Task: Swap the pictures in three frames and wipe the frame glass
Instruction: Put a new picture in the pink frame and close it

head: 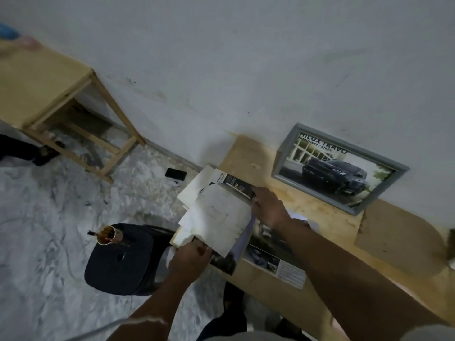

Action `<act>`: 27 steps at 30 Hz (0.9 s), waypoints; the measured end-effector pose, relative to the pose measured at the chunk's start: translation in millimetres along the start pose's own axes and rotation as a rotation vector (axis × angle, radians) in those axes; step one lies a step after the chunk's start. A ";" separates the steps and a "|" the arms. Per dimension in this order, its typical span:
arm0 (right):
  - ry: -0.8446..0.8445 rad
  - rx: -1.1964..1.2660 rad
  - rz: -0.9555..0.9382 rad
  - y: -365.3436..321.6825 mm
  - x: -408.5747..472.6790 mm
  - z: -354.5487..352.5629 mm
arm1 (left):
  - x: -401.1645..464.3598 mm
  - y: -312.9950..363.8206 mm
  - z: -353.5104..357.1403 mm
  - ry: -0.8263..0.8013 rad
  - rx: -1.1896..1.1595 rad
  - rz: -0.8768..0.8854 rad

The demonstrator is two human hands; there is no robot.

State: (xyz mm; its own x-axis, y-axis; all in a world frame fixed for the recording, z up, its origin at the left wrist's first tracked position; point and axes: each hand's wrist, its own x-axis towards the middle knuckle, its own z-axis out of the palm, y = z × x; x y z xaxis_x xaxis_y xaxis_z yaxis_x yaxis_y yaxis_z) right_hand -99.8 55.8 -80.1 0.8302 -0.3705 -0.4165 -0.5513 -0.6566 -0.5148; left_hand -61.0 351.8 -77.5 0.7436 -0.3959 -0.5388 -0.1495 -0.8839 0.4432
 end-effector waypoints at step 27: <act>-0.059 -0.280 0.295 74.0 -96.8 3.8 | 59.1 6.2 2.3 0.142 0.437 0.112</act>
State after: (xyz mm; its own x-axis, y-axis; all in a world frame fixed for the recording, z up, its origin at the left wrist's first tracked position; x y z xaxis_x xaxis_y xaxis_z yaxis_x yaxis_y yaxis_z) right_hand -221.3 45.6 -80.7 0.6291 -0.5367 -0.5622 -0.7144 -0.6843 -0.1461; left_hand -19.5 322.3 -108.2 0.7841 -0.4842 -0.3882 -0.4719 -0.8715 0.1338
